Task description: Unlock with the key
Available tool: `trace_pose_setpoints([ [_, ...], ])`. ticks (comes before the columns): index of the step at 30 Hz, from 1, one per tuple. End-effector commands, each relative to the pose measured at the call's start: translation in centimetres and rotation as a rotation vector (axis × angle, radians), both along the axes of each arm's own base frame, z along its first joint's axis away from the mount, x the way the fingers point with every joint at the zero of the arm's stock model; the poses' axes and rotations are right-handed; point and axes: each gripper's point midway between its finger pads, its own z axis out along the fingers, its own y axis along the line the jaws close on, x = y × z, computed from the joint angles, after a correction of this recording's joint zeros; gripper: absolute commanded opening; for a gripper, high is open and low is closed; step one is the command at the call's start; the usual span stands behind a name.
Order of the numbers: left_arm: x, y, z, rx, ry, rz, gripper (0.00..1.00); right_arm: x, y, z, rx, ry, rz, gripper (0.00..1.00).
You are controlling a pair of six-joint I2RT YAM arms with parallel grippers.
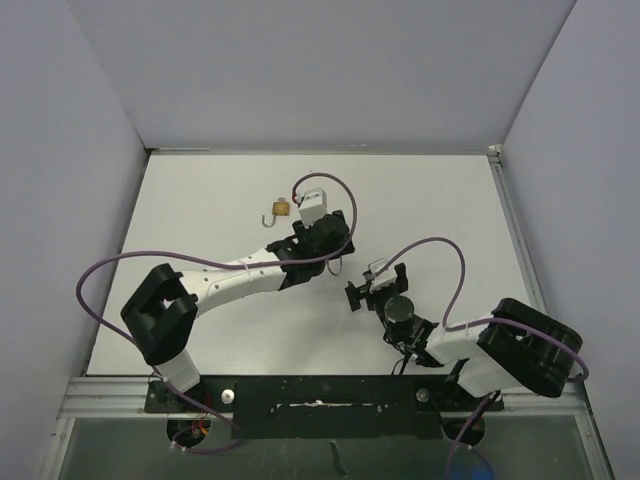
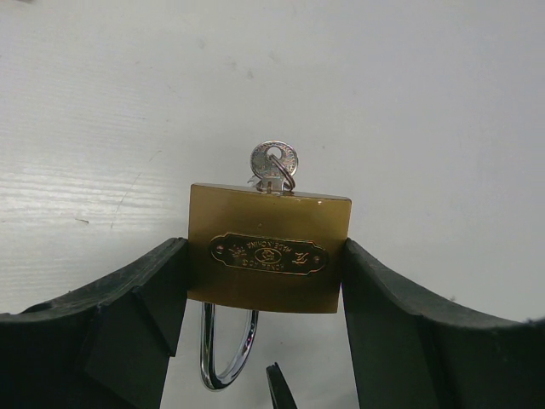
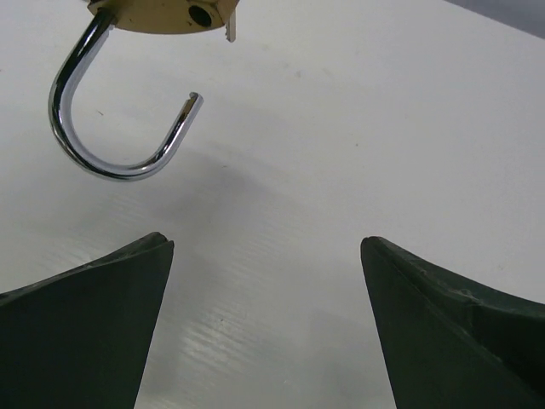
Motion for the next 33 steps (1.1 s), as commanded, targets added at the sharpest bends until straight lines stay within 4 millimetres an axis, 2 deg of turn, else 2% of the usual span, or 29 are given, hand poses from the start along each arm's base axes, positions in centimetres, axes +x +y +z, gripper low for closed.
trace_pose_setpoints([
  [1,1.2,-2.0,5.1,-0.143,-0.087,0.024,0.0,1.3,-0.2,4.6,0.078,-0.196,-0.08,0.98],
  [5,0.8,-2.4,4.8,-0.134,-0.079,0.011,0.0,1.4,-0.4,5.1,0.059,-0.238,-0.117,0.98],
  [14,0.0,-3.4,3.7,-0.132,-0.057,-0.021,0.0,1.7,0.5,4.4,0.016,-0.237,-0.109,0.98],
  [20,-0.4,-4.8,3.6,-0.155,-0.051,-0.049,0.0,1.7,2.9,4.0,0.043,-0.21,-0.021,0.98],
  [25,-0.3,-5.4,4.5,-0.196,-0.068,-0.055,0.0,1.3,4.4,3.6,0.096,-0.183,0.04,0.98],
  [33,-0.2,-5.0,7.5,-0.262,-0.129,-0.041,0.0,0.6,5.6,3.5,0.16,-0.162,0.095,0.98],
])
